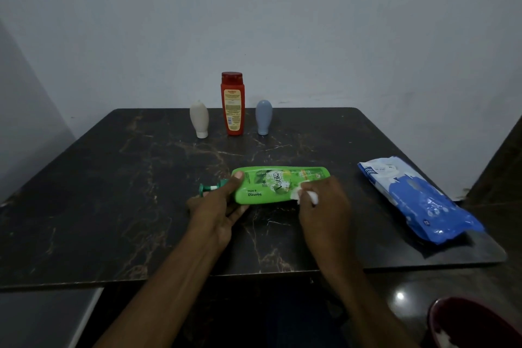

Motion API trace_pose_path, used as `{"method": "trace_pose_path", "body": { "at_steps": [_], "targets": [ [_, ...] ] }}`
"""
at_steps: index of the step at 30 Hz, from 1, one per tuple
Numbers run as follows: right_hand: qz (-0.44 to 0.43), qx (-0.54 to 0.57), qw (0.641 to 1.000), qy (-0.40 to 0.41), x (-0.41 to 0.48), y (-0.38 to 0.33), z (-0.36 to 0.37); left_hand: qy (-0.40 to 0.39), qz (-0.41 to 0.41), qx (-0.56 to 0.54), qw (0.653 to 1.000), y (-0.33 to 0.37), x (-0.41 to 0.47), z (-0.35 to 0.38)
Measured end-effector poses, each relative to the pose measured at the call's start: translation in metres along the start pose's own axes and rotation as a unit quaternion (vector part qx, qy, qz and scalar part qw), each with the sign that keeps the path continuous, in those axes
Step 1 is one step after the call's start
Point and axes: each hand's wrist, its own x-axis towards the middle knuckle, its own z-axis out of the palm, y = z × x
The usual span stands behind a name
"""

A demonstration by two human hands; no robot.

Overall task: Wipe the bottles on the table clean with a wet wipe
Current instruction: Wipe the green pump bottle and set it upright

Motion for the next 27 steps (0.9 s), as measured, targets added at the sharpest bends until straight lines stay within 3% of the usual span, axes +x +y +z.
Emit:
{"method": "trace_pose_path", "body": {
  "at_steps": [6, 11, 16, 19, 23, 27],
  "targets": [
    [-0.153, -0.015, 0.986, -0.059, -0.021, -0.018, 0.027, 0.027, 0.055, 0.02, 0.998, -0.003, -0.002, -0.002],
    [-0.027, -0.004, 0.998, -0.049, 0.0, 0.011, -0.003, -0.021, 0.065, 0.057, 0.996, 0.003, -0.001, -0.013],
    [0.036, 0.001, 0.999, -0.004, 0.021, 0.036, -0.021, -0.089, 0.107, 0.2, 0.97, 0.01, 0.005, -0.024],
    [0.01, 0.012, 1.0, -0.018, 0.012, 0.018, -0.011, -0.12, 0.162, 0.28, 0.939, 0.015, 0.005, -0.028],
    [-0.069, 0.002, 0.996, -0.054, -0.017, -0.014, 0.018, -0.119, 0.276, 0.447, 0.842, 0.018, 0.01, -0.04],
    [-0.172, -0.018, 0.98, -0.1, -0.035, -0.023, 0.037, -0.145, 0.332, 0.502, 0.785, 0.018, 0.016, -0.046]
  ]
}}
